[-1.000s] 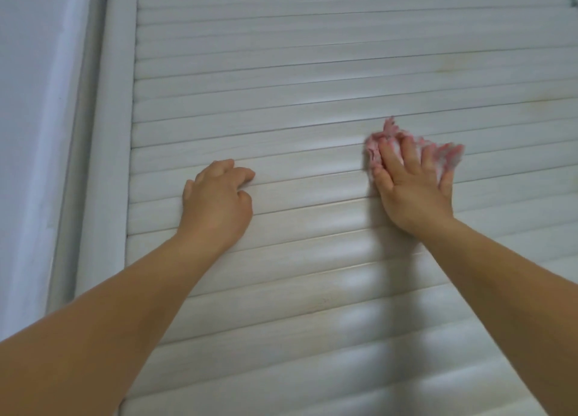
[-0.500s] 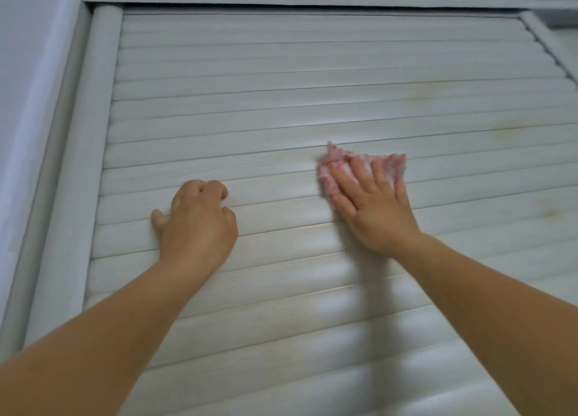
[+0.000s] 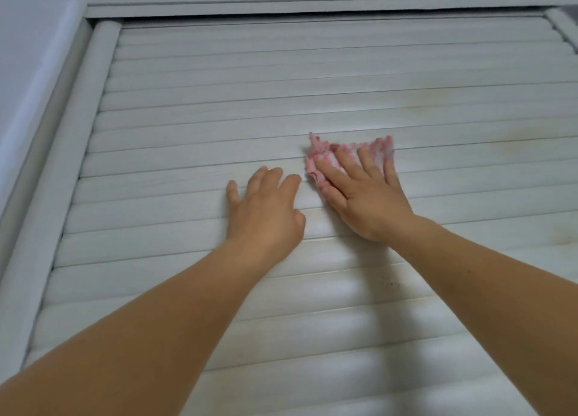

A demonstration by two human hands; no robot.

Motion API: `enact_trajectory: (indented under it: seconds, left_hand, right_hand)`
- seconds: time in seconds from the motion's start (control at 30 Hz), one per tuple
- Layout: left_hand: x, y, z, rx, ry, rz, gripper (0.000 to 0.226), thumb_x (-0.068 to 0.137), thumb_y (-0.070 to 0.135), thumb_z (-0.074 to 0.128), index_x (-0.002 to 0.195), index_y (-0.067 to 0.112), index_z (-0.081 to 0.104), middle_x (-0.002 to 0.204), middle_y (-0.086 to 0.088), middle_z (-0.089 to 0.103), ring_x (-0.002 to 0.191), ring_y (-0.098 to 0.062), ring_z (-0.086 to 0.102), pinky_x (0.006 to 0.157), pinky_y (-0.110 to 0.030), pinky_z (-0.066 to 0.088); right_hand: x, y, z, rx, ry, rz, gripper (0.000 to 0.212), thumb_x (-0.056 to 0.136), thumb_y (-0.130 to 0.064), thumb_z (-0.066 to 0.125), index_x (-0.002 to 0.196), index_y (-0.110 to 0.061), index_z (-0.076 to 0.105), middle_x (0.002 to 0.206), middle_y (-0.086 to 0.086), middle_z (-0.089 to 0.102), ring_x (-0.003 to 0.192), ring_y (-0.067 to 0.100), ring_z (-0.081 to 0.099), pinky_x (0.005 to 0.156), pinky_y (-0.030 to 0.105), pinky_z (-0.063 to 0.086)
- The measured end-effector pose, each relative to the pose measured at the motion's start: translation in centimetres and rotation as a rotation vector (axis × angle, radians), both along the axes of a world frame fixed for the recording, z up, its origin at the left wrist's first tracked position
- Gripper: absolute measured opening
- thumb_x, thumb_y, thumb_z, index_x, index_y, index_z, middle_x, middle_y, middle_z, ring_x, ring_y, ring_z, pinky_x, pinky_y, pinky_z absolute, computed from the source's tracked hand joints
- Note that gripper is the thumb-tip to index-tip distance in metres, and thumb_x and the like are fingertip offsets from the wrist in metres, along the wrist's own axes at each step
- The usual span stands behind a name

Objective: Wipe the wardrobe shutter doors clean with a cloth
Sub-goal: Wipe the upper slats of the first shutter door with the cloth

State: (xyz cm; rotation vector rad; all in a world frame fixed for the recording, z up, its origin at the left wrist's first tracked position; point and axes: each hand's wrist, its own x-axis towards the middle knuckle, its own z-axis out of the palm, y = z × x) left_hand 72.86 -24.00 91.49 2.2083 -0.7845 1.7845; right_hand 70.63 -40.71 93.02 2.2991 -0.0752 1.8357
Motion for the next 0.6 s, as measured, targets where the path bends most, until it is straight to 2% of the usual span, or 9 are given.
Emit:
enact_trajectory:
  seconds: [0.07,0.1,0.23,0.3,0.37,0.5,0.6]
  left_hand:
    - [-0.6,-1.7,0.6,0.031,0.015,-0.008,0.051,0.095,0.030,0.038,0.144,0.028,0.023,0.153,0.006,0.015,0.143,-0.014,0.002,0.113,-0.051,0.001]
    - [-0.8,-2.4,0.9,0.040,0.026,-0.005,0.050,0.095,0.031,0.037,0.144,0.028,0.023,0.154,0.006,0.014,0.143,-0.014,0.002,0.113,-0.051,0.001]
    - [-1.5,-4.5,1.9,0.036,0.029,0.008,0.047,0.097,0.031,0.032,0.143,0.028,0.022,0.153,0.005,0.016,0.143,-0.016,0.003,0.113,-0.052,0.001]
    - [-1.6,-5.3,2.3,0.029,0.039,0.009,0.046,0.097,0.028,0.031,0.143,0.028,0.023,0.153,0.006,0.017,0.143,-0.015,0.003,0.113,-0.052,0.001]
    - [-1.8,-6.4,2.6,0.025,0.049,0.000,0.047,0.097,0.022,0.030,0.143,0.027,0.023,0.152,0.007,0.018,0.143,-0.014,0.004,0.113,-0.052,0.001]
    - [-2.6,-8.6,2.9,-0.032,0.057,-0.016,0.048,0.093,0.016,0.033,0.140,0.027,0.027,0.146,0.006,0.028,0.139,-0.013,0.015,0.113,-0.054,0.003]
    - [-3.1,-9.5,2.8,-0.068,0.033,0.048,0.041,0.093,0.016,0.032,0.133,0.024,0.032,0.131,0.002,0.039,0.130,-0.017,0.030,0.111,-0.058,0.005]
  right_hand:
    - [-0.6,-3.0,0.3,-0.068,-0.035,-0.052,0.069,0.080,-0.066,-0.013,0.146,-0.050,-0.002,0.159,-0.013,-0.003,0.146,0.020,-0.011,0.114,0.049,-0.016]
    - [-1.1,-4.9,0.5,-0.032,-0.052,-0.047,0.070,0.080,-0.066,-0.013,0.146,-0.050,0.001,0.159,-0.014,-0.001,0.146,0.020,-0.009,0.114,0.049,-0.015]
    - [-2.8,-10.5,0.9,0.318,-0.133,-0.010,0.052,0.096,-0.057,0.008,0.147,-0.047,0.011,0.159,-0.013,0.003,0.146,0.024,-0.005,0.115,0.051,-0.009]
    - [-2.5,-9.7,1.1,0.385,-0.119,-0.052,0.051,0.098,-0.053,0.009,0.148,-0.042,0.008,0.160,-0.008,-0.001,0.145,0.029,-0.009,0.112,0.055,-0.017]
    - [-1.8,-7.5,1.3,0.301,-0.074,-0.034,0.052,0.099,-0.053,0.006,0.149,-0.042,0.002,0.160,-0.005,-0.007,0.144,0.030,-0.015,0.108,0.056,-0.022]
    - [-1.9,-6.3,2.0,-0.022,-0.040,0.011,0.049,0.097,-0.057,0.005,0.145,-0.053,0.000,0.159,-0.012,-0.010,0.145,0.022,-0.017,0.111,0.052,-0.019]
    - [-3.0,-10.0,2.8,-0.048,-0.009,-0.034,0.053,0.093,-0.059,0.001,0.145,-0.053,0.000,0.158,-0.014,-0.009,0.145,0.021,-0.015,0.113,0.050,-0.017]
